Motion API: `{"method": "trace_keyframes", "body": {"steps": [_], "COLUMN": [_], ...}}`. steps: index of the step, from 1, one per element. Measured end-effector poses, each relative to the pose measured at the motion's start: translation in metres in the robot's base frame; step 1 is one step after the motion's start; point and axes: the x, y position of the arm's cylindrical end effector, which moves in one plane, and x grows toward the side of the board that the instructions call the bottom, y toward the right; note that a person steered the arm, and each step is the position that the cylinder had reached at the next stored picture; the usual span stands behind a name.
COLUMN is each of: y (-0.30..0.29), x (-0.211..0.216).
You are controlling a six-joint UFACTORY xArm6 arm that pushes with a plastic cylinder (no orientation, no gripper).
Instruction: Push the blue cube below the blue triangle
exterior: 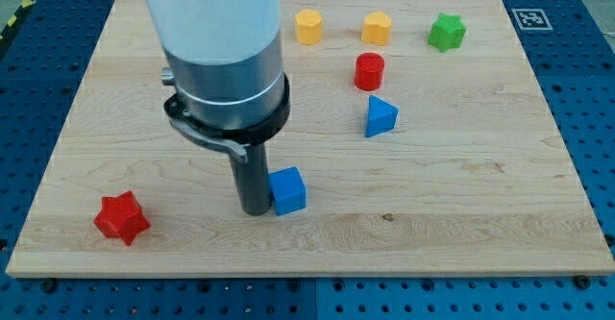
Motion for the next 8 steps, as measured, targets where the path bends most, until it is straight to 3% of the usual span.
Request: {"method": "trace_keyframes", "body": {"steps": [5, 8], "y": [0.049, 0.112], "x": [-0.001, -0.007]}}
